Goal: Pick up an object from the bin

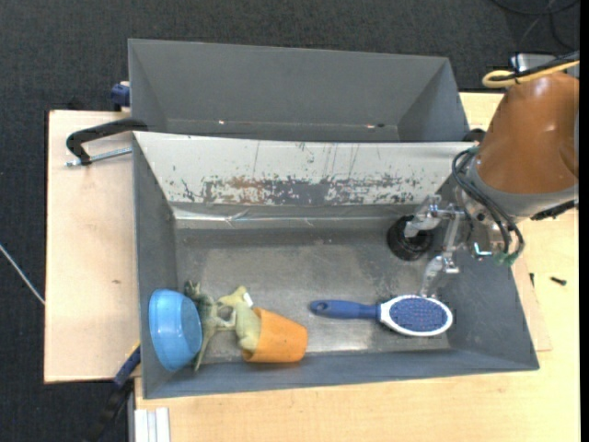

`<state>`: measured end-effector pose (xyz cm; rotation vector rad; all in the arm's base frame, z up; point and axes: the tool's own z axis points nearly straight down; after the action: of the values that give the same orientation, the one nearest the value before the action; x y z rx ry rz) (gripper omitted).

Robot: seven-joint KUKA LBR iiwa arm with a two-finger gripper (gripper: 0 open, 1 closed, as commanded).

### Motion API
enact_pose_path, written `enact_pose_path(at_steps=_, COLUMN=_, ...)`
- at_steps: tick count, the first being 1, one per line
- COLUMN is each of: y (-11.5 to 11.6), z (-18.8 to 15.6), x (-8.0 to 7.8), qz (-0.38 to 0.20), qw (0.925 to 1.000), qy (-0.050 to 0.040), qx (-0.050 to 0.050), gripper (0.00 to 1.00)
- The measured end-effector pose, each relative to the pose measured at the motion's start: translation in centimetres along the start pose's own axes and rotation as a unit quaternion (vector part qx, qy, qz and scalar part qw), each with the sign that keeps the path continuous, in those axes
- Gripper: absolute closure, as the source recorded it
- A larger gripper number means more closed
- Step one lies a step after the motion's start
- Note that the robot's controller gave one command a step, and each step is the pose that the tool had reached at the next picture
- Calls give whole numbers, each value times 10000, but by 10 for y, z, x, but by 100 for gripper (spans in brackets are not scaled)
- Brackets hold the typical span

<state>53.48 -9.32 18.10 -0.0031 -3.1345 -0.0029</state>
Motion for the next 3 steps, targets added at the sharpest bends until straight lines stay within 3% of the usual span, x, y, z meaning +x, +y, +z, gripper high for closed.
enact_pose_path(at_steps=1, y=-19, z=85, x=-2, qz=276, qw=9996, qy=-82, qx=17, gripper=0)
enact_pose_path(at_steps=2, y=3, z=95, x=30, qz=-1457, qw=9892, qy=-146, qx=31, gripper=0)
enact_pose_path(at_steps=3, y=18, z=96, x=35, qz=-1843, qw=9828, qy=-122, qx=45, gripper=0)
